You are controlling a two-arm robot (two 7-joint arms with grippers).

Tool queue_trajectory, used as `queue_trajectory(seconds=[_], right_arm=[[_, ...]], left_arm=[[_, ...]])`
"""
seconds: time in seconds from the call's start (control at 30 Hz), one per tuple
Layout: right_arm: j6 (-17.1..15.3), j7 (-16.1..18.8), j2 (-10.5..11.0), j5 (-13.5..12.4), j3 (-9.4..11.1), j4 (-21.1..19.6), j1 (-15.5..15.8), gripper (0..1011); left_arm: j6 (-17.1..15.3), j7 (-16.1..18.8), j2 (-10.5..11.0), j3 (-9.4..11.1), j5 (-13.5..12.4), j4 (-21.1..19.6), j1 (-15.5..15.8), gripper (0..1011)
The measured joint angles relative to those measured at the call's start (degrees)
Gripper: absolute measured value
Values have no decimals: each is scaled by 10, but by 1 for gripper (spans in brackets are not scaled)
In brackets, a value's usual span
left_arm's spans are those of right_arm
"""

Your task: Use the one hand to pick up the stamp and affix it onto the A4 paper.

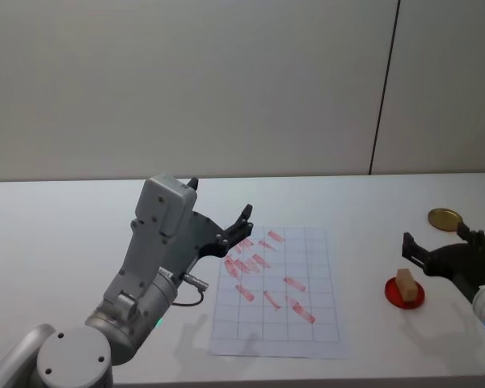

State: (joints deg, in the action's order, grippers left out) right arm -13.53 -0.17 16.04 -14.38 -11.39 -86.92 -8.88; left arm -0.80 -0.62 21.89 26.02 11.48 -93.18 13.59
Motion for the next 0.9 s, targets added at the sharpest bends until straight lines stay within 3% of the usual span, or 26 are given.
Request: queue_trajectory(seconds=[0.47,0.9], right_arm=[[-37,-11,-23,21,-10,67,-34,1001],[-65,-17,-37,29,-17,103,-49,1001]], left_arm=[[0,0,0,0,0,0,0,993],[0,0,0,0,0,0,0,993]])
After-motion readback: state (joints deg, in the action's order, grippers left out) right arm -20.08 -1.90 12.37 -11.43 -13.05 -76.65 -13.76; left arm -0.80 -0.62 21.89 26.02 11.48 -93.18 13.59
